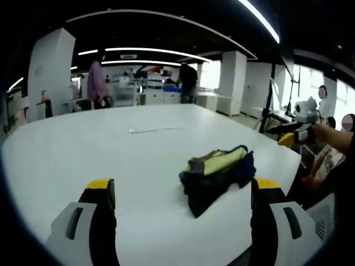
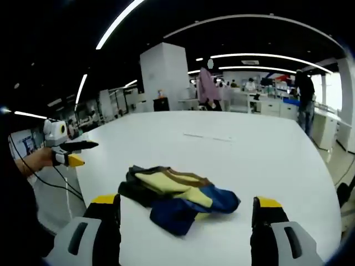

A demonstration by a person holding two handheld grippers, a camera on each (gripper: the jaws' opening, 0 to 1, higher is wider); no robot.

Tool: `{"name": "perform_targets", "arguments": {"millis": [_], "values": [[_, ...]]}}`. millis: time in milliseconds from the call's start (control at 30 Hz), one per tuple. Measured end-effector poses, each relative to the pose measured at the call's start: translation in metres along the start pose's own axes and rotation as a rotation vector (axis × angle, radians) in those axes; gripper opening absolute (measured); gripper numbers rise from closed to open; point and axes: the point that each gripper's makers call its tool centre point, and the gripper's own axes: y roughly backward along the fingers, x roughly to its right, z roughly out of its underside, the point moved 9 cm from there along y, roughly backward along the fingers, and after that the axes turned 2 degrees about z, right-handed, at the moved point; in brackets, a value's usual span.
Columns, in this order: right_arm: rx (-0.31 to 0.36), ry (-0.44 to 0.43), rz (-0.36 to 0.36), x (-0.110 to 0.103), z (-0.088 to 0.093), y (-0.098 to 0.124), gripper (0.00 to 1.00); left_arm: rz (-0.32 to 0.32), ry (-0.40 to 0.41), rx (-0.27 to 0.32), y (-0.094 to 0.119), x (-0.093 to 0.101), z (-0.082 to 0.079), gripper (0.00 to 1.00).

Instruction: Fold the garment on the visible template until the final outline fits inside the template.

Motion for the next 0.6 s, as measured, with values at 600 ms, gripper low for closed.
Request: {"name": "perform_targets", "arguments": {"millis": [600], "values": [[-0.002,0.006,-0.017,-0.0033,0.0007,0.0015,0.97,0.01,-0.004,0.002,0.0009,-0.0013,-0.0014,0.99]]}}
